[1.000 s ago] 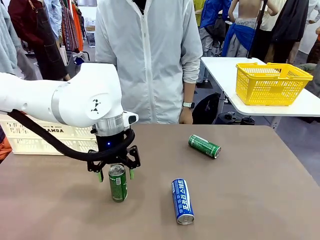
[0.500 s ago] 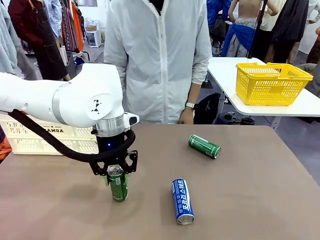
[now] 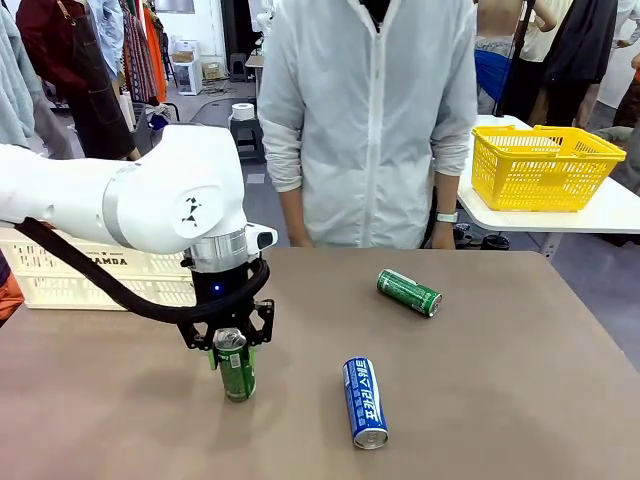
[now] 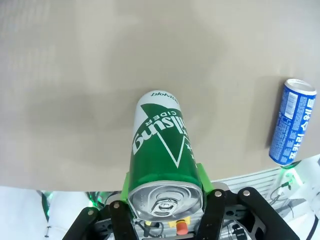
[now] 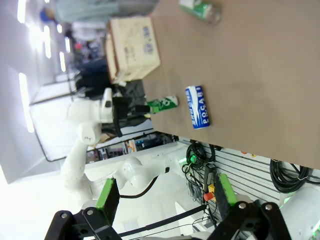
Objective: Place the drinks into the Shopping basket.
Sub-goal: Pick up one drink and place it into the Shopping basket.
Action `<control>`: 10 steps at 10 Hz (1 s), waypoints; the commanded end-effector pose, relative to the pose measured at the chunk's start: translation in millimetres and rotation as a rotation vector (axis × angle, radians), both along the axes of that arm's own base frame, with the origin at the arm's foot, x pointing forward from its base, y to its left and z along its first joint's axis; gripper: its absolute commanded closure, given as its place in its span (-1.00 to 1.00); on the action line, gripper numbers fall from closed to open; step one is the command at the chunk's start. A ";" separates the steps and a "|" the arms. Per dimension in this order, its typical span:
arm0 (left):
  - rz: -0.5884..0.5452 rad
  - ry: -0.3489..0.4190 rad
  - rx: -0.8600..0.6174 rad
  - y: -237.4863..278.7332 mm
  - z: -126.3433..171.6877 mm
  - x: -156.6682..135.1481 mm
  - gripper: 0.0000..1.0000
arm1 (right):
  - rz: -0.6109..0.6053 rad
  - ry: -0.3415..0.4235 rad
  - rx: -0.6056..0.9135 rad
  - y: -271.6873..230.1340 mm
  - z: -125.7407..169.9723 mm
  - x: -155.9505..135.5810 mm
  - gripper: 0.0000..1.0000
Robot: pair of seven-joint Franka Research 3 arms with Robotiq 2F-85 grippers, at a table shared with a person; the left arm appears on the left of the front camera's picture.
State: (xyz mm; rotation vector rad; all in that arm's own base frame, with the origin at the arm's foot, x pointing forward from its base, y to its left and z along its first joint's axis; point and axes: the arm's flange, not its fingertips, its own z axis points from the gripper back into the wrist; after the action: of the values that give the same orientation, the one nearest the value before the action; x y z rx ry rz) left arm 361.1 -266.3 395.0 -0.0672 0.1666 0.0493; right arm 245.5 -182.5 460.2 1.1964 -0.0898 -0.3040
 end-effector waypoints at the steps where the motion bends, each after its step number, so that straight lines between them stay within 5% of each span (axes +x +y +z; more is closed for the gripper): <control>1: -0.051 0.003 -0.051 20.0 56.0 -3.0 1.00 | -0.013 -0.002 0.021 -0.4 6.5 1.8 -1.00; 4: -0.171 -0.084 -0.054 85.2 185.1 13.6 1.00 | -0.013 -0.002 0.021 -0.4 6.5 1.8 -1.00; 6: -0.177 -0.118 -0.022 126.7 242.1 38.9 1.00 | -0.013 -0.002 0.021 -0.4 6.5 1.8 -1.00; 8: -0.107 -0.220 0.015 163.3 258.3 49.8 1.00 | -0.013 -0.002 0.021 -0.4 6.5 1.8 -1.00; 10: -0.025 -0.240 -0.034 176.4 260.6 34.8 1.00 | -0.013 -0.002 0.021 -0.4 6.5 1.8 -1.00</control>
State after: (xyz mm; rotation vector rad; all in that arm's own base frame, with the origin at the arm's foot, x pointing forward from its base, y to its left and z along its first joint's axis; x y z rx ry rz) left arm 413.3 -87.4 657.9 -0.0671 -0.0437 -0.0312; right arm 245.3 -182.7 460.1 1.1965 -0.0899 -0.3047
